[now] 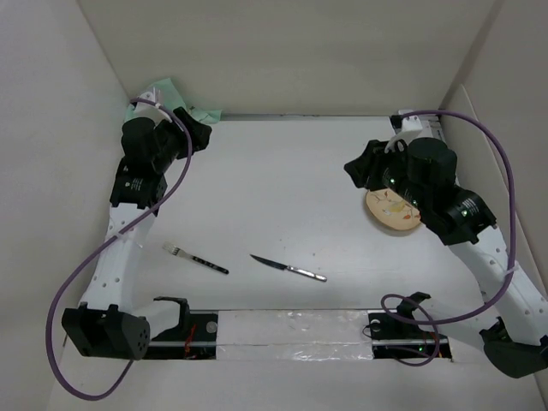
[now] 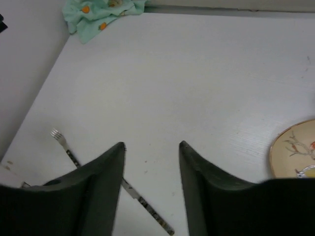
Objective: Set the dinner table for one person
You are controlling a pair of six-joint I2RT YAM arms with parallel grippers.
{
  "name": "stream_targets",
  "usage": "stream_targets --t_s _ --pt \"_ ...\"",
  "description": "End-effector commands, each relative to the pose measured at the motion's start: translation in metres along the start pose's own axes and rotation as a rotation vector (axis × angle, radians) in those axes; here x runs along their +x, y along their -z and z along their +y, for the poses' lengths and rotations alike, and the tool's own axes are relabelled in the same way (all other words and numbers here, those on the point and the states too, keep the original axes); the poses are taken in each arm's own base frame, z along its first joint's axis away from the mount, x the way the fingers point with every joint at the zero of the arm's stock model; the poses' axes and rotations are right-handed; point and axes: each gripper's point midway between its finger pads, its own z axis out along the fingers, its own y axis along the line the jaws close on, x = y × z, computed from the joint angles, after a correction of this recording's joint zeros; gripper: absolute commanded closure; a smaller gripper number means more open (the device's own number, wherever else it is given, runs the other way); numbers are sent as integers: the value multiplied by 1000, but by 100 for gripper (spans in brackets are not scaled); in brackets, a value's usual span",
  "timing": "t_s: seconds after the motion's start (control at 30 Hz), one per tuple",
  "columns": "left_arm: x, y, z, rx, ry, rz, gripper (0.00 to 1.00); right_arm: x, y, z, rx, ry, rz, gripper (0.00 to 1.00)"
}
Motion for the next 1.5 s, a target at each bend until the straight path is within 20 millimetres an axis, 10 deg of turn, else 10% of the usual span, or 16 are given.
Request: stream_targets --t_s 0.0,0.1,0.27,0.43,0.6,0.77,1.27,1.47 --pt "-21 0 3 -37 1 -72 43 -7 4 -8 14 14 -35 55" --pt "-36 -2 13 -112 -14 -110 49 -5 2 -5 -15 8 -40 97" --pt "-32 -15 61 -353 -45 -86 100 1 -6 -6 -25 18 -17 100" --pt "-26 -32 140 -636 -64 -39 100 11 -10 3 -91 27 0 100" --pt "2 -74 229 -687 121 84 56 22 -13 -4 -78 29 14 100" --pt "32 -110 298 -821 107 193 49 31 -22 -8 -82 26 19 61" --pt "80 -199 401 -914 135 214 46 51 -66 2 -121 -20 135 54" --pt "93 -228 406 -847 216 192 56 61 -79 11 -123 -17 183 56"
